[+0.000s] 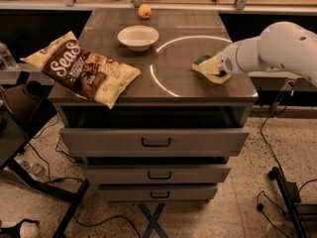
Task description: Move sponge near orange
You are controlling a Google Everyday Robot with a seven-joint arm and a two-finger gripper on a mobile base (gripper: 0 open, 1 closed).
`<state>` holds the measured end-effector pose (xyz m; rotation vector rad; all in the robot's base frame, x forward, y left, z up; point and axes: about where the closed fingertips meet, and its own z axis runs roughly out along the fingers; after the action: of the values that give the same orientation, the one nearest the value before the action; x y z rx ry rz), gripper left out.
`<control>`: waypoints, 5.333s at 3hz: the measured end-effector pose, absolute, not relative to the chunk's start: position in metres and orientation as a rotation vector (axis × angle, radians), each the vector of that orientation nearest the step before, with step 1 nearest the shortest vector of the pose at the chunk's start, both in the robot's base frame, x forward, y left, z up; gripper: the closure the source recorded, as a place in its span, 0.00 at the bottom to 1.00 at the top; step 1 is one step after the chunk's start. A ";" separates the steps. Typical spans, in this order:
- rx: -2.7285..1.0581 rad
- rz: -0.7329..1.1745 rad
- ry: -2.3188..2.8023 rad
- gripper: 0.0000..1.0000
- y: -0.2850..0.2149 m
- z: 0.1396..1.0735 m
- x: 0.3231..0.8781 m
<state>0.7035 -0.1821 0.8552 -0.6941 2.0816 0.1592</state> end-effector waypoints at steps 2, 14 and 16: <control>-0.700 0.164 2.082 1.00 -0.178 0.854 0.704; -0.360 -0.010 2.078 1.00 -0.145 0.872 0.975; -0.335 -0.057 2.045 1.00 -0.132 0.847 1.001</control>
Offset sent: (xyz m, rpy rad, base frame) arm 0.0002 0.0018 -0.0008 0.0002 0.0012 0.0028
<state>1.0009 -0.1315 0.8469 -0.3348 2.0451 -0.0571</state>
